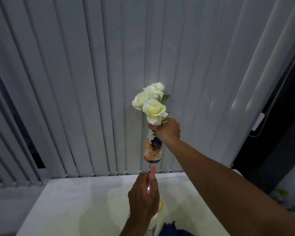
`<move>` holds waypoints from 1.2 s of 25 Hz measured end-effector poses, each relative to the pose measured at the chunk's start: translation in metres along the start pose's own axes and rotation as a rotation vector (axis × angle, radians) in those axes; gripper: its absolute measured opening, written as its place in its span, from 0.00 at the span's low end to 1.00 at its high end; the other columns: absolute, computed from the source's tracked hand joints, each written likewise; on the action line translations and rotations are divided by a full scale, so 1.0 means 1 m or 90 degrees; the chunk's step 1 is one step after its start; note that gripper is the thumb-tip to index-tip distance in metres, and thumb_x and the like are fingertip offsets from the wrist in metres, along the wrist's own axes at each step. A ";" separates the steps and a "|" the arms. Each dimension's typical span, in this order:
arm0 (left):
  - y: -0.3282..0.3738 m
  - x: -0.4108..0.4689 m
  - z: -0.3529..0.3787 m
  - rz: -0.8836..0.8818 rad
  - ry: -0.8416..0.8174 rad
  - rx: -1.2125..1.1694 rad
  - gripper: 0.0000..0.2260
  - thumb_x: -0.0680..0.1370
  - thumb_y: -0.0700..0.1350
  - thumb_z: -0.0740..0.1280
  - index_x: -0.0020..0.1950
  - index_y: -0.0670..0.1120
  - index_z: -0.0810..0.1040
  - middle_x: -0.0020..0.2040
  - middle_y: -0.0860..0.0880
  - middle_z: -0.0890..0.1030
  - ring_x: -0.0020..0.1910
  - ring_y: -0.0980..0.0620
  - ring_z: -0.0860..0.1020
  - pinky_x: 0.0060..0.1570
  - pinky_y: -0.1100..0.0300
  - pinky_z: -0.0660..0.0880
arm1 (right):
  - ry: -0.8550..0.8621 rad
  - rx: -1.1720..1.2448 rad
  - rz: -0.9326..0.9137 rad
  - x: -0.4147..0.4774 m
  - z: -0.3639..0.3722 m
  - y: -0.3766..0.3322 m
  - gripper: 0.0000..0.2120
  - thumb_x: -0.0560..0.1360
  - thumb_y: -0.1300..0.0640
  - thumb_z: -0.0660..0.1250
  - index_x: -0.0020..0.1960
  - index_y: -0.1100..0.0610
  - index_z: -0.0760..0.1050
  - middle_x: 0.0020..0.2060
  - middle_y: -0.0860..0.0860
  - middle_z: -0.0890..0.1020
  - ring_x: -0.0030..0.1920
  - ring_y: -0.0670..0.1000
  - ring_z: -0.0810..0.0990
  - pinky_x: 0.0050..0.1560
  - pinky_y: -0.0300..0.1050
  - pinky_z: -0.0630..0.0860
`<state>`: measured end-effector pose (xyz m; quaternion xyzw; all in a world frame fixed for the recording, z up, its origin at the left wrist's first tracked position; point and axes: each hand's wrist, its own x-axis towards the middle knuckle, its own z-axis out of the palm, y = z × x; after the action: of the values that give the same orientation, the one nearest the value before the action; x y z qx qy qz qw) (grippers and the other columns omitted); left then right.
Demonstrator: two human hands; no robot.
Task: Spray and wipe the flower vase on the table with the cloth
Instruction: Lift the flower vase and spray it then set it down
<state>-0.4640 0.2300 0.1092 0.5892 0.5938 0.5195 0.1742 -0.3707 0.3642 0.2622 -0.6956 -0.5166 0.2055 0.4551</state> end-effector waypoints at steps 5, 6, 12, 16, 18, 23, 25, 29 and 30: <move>-0.022 0.006 -0.012 -0.046 -0.063 -0.079 0.24 0.82 0.64 0.53 0.41 0.48 0.78 0.35 0.49 0.82 0.34 0.52 0.80 0.32 0.61 0.79 | -0.025 -0.021 -0.017 -0.002 -0.005 0.017 0.21 0.64 0.42 0.80 0.50 0.53 0.84 0.47 0.53 0.88 0.49 0.56 0.85 0.41 0.43 0.73; -0.032 0.008 -0.016 -0.068 -0.096 -0.093 0.21 0.81 0.64 0.56 0.44 0.50 0.79 0.36 0.49 0.83 0.36 0.51 0.81 0.34 0.54 0.82 | -0.034 -0.028 -0.021 -0.003 -0.005 0.024 0.21 0.64 0.43 0.81 0.50 0.54 0.84 0.47 0.53 0.88 0.48 0.56 0.85 0.41 0.43 0.73; -0.102 0.015 -0.031 -0.160 -0.232 -0.140 0.15 0.74 0.63 0.69 0.60 0.65 0.83 0.48 0.66 0.87 0.46 0.59 0.86 0.55 0.56 0.82 | -0.087 -0.118 -0.016 -0.020 0.017 0.098 0.20 0.66 0.45 0.80 0.51 0.55 0.83 0.48 0.56 0.87 0.50 0.58 0.85 0.43 0.46 0.78; -0.127 0.021 -0.037 -0.253 -0.219 -0.230 0.18 0.68 0.64 0.73 0.56 0.60 0.85 0.57 0.54 0.87 0.55 0.59 0.85 0.56 0.69 0.78 | -0.122 -0.167 0.034 -0.036 0.043 0.156 0.17 0.64 0.49 0.82 0.48 0.57 0.83 0.45 0.56 0.87 0.49 0.59 0.86 0.44 0.48 0.81; -0.135 0.021 -0.039 -0.284 -0.209 -0.254 0.18 0.72 0.56 0.73 0.60 0.54 0.85 0.58 0.48 0.87 0.52 0.63 0.85 0.51 0.74 0.77 | -0.131 -0.175 0.037 -0.045 0.054 0.181 0.13 0.65 0.53 0.81 0.43 0.59 0.82 0.42 0.58 0.87 0.47 0.60 0.85 0.41 0.46 0.77; -0.162 0.011 -0.039 -0.310 -0.203 -0.266 0.16 0.77 0.49 0.70 0.64 0.50 0.84 0.58 0.48 0.87 0.55 0.60 0.85 0.61 0.62 0.78 | -0.152 -0.156 0.051 -0.064 0.070 0.218 0.07 0.69 0.58 0.77 0.43 0.58 0.81 0.44 0.59 0.86 0.47 0.60 0.83 0.41 0.41 0.66; -0.170 0.006 -0.037 -0.306 -0.183 -0.250 0.13 0.79 0.43 0.70 0.64 0.49 0.83 0.55 0.49 0.88 0.55 0.58 0.85 0.56 0.68 0.78 | -0.142 -0.110 0.061 -0.068 0.073 0.223 0.08 0.69 0.57 0.78 0.44 0.56 0.81 0.43 0.57 0.86 0.47 0.59 0.83 0.42 0.41 0.68; -0.176 -0.005 -0.037 -0.281 -0.145 -0.243 0.15 0.78 0.34 0.70 0.64 0.43 0.83 0.57 0.48 0.88 0.55 0.55 0.86 0.54 0.70 0.78 | -0.146 -0.096 0.015 -0.075 0.079 0.231 0.14 0.64 0.50 0.77 0.43 0.58 0.82 0.39 0.56 0.87 0.42 0.56 0.83 0.41 0.41 0.71; -0.177 -0.007 -0.037 -0.271 -0.139 -0.243 0.15 0.77 0.33 0.71 0.63 0.43 0.83 0.57 0.51 0.88 0.56 0.53 0.85 0.55 0.69 0.79 | -0.147 -0.096 0.012 -0.076 0.079 0.230 0.14 0.63 0.50 0.78 0.44 0.58 0.82 0.40 0.55 0.87 0.41 0.55 0.83 0.41 0.41 0.71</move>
<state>-0.5845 0.2504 -0.0241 0.4604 0.5731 0.5076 0.4494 -0.3367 0.3161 0.0140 -0.7043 -0.5727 0.2490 0.3375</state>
